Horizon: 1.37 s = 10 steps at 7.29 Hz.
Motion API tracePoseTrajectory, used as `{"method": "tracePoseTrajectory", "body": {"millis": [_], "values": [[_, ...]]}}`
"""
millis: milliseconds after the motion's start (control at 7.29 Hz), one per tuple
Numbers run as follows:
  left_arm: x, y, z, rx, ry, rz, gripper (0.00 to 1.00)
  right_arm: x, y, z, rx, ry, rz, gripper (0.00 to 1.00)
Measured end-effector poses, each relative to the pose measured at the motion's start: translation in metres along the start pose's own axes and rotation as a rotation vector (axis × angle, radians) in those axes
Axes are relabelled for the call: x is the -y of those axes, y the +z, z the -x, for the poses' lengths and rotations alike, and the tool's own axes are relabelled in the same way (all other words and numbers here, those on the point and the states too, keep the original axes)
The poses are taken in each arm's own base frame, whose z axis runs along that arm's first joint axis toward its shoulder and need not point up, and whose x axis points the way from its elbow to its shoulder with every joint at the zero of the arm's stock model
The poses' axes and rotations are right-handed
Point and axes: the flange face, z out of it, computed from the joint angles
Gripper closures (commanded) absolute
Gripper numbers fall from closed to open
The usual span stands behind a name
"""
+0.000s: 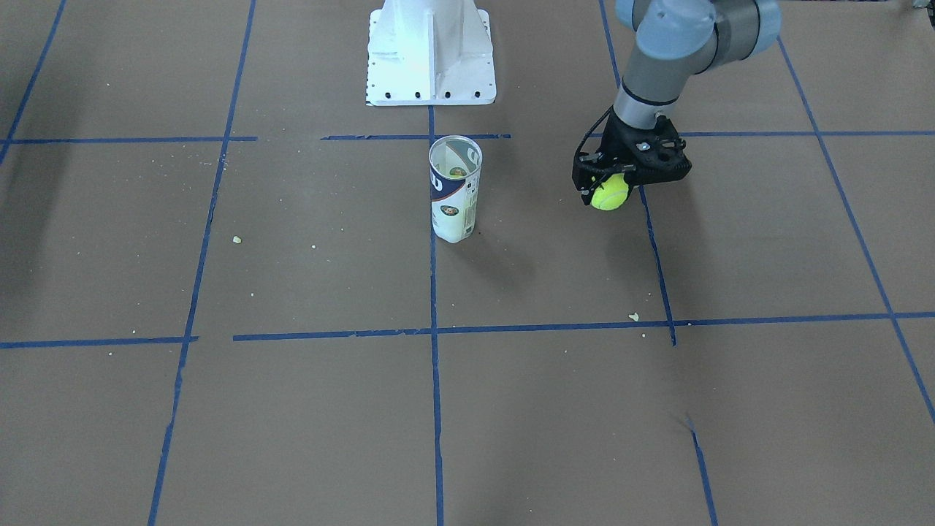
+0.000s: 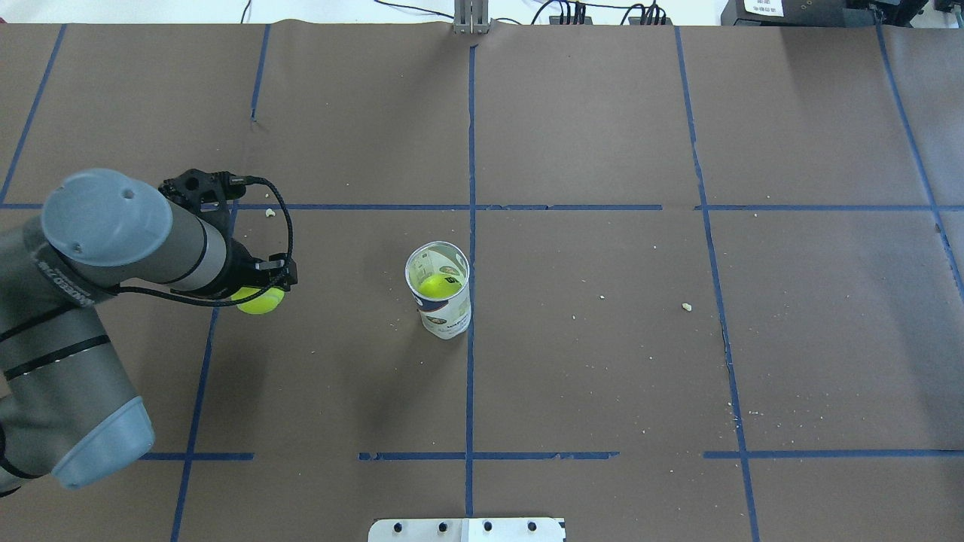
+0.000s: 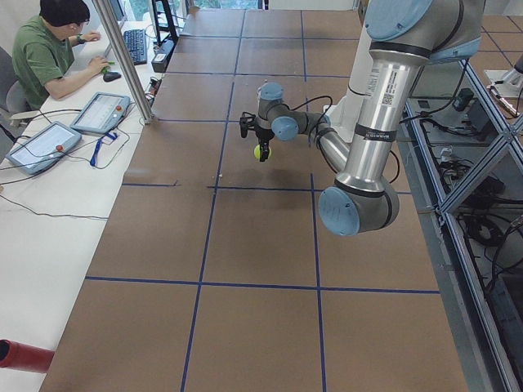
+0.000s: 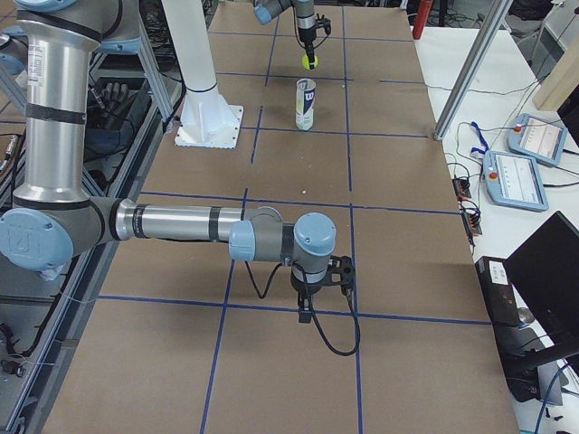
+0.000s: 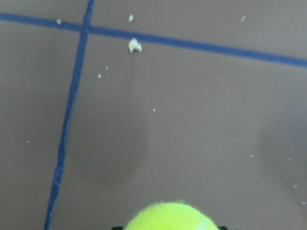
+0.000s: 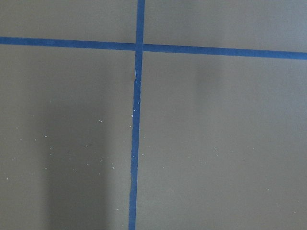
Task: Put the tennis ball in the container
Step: 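Carry the held ball with the left gripper above the clear cup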
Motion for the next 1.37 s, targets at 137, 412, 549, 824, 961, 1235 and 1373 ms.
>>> {"method": "tracePoseTrajectory", "body": {"millis": [137, 412, 549, 824, 961, 1235, 1373], "values": [[0.002, -0.034, -0.015, 0.004, -0.031, 0.001, 1.00, 0.000, 0.000, 0.000, 0.000, 0.000, 0.000, 0.00], [-0.001, -0.076, -0.056, 0.001, -0.124, 0.027, 1.00, 0.000, 0.000, 0.000, 0.000, 0.001, 0.001, 0.00], [-0.004, -0.090, -0.077, -0.007, -0.162, 0.043, 1.00, 0.000, 0.000, 0.000, 0.000, 0.001, 0.001, 0.00], [-0.002, -0.110, -0.121, -0.001, -0.208, 0.066, 1.00, 0.000, 0.000, 0.000, 0.000, 0.000, 0.000, 0.00], [0.001, -0.109, -0.147, 0.009, -0.229, 0.076, 1.00, 0.000, 0.000, 0.000, 0.000, 0.000, 0.000, 0.00], [-0.005, -0.098, -0.196, 0.032, -0.258, 0.107, 1.00, 0.000, 0.000, 0.000, 0.000, 0.000, 0.000, 0.00], [-0.012, -0.088, -0.213, 0.046, -0.260, 0.124, 1.00, 0.000, 0.000, 0.000, 0.000, 0.000, 0.000, 0.00]]}}
